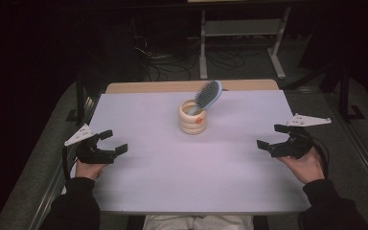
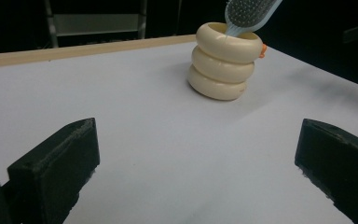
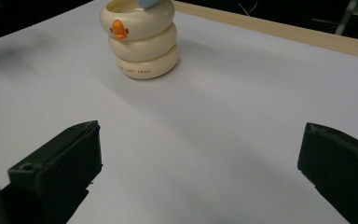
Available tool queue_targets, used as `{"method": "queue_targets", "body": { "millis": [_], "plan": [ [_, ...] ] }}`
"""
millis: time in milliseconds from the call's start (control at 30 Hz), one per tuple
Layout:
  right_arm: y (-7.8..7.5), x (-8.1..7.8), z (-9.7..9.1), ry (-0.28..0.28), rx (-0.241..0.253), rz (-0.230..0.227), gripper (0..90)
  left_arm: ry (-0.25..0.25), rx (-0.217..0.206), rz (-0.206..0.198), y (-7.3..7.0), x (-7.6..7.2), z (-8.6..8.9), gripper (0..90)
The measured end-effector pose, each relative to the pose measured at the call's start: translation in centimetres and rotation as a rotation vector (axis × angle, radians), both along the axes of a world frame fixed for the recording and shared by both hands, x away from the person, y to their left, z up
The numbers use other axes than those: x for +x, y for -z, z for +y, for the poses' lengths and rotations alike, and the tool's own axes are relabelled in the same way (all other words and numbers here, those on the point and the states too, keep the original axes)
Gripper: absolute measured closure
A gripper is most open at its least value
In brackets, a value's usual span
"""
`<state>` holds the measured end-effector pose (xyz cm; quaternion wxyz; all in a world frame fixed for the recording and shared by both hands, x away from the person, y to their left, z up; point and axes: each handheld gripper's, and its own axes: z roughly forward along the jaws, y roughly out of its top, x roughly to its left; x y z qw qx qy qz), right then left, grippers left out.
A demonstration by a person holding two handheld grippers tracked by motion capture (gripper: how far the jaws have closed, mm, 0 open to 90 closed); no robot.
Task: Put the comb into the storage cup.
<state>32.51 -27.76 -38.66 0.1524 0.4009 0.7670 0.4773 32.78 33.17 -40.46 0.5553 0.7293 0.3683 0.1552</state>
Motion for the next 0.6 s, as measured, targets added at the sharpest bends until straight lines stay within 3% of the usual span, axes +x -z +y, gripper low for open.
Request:
{"method": "queue_targets", "body": {
  "millis": [300,600],
  "plan": [
    [1.0,-1.3,-1.5,0.028,0.030,-0.030,0.0,-0.014,0.016,0.009,0.1,0.0,0.0,0.0],
    [1.7,-2.1,-1.5,0.040,0.039,-0.048,0.0,-0.018,0.007,0.003,0.1,0.0,0.1,0.0]
  ]
}}
